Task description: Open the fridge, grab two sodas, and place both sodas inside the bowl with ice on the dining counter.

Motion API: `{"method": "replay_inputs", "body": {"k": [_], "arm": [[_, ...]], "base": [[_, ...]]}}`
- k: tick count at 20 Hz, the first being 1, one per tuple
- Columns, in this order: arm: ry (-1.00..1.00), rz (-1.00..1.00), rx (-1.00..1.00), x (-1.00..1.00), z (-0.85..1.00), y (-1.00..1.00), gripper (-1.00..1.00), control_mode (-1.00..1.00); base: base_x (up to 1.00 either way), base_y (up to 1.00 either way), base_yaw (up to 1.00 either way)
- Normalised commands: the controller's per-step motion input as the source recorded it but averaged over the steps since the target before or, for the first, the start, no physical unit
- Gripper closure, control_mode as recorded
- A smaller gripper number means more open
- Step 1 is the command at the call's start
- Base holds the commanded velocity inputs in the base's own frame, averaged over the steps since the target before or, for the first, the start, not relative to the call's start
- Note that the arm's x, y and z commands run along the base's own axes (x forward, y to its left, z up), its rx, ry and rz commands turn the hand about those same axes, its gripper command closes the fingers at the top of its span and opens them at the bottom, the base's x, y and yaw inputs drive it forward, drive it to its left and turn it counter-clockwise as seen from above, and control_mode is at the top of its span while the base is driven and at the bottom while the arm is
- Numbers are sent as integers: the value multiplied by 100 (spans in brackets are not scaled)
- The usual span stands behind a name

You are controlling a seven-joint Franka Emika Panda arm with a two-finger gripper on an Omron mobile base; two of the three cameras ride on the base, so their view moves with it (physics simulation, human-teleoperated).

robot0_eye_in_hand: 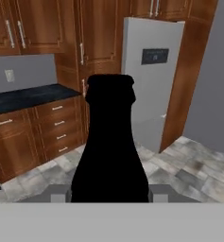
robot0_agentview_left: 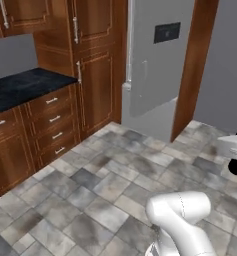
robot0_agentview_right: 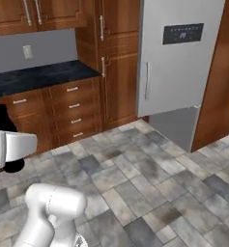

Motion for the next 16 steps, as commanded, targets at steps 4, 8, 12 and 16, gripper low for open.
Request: {"method": "replay_inputs", "body": {"k": [4, 8, 12, 16], "arm": [[0, 0, 0, 0, 0, 0, 100, 100], [0, 0, 0, 0, 0, 0, 100, 100], [0, 0, 0, 0, 0, 0, 100, 100], [0, 0, 0, 0, 0, 0, 100, 100]], "base": [[-100, -30, 40], [-100, -27, 41], [-100, -21, 39], [-100, -6, 36]]}}
